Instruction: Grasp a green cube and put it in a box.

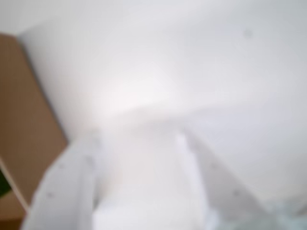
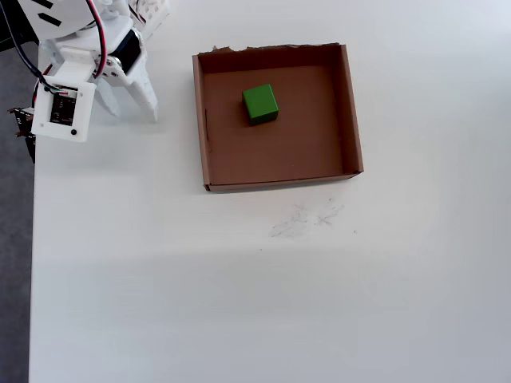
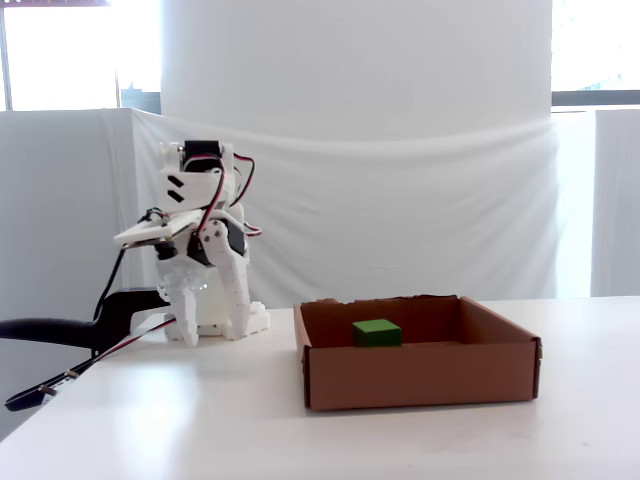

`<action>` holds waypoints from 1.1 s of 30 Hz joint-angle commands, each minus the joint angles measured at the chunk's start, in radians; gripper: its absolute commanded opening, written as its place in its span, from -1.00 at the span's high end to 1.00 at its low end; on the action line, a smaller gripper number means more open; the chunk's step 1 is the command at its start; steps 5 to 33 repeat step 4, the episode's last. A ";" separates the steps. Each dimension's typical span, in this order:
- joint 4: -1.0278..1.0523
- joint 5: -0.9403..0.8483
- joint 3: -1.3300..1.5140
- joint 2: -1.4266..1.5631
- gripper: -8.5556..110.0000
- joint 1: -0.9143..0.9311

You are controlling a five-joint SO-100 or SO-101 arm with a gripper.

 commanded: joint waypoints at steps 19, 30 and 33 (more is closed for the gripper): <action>0.005 0.008 -0.005 0.000 0.50 -0.006; 0.005 0.008 -0.005 0.000 0.50 -0.006; 0.005 0.008 -0.005 0.000 0.50 -0.006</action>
